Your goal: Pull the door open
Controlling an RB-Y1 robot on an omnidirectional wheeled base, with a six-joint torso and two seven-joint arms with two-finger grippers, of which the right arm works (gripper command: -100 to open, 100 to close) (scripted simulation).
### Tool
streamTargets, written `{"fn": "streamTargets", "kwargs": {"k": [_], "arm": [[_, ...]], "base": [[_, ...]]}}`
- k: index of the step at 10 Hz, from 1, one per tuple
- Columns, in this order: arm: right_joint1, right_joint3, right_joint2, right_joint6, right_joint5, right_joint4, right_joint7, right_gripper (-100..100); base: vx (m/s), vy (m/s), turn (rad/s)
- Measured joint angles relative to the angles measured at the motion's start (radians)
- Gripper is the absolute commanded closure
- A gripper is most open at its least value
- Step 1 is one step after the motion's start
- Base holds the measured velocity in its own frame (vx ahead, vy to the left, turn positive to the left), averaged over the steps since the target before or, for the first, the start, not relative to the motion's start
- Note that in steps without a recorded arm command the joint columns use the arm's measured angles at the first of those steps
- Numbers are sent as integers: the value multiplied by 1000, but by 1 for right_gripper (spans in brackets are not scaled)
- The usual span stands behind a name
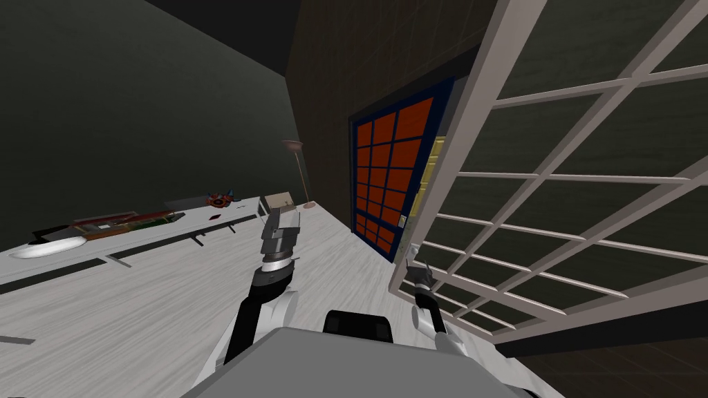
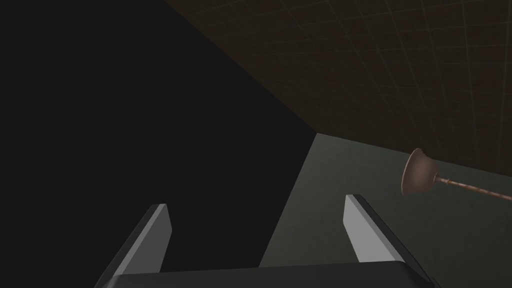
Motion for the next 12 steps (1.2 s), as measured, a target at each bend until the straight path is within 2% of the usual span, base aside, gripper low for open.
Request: {"fn": "streamTargets", "kwargs": {"k": [12], "arm": [[-28,29,24,12,-86,-5,-297,-100]], "base": [[-66,-20,44]]}}
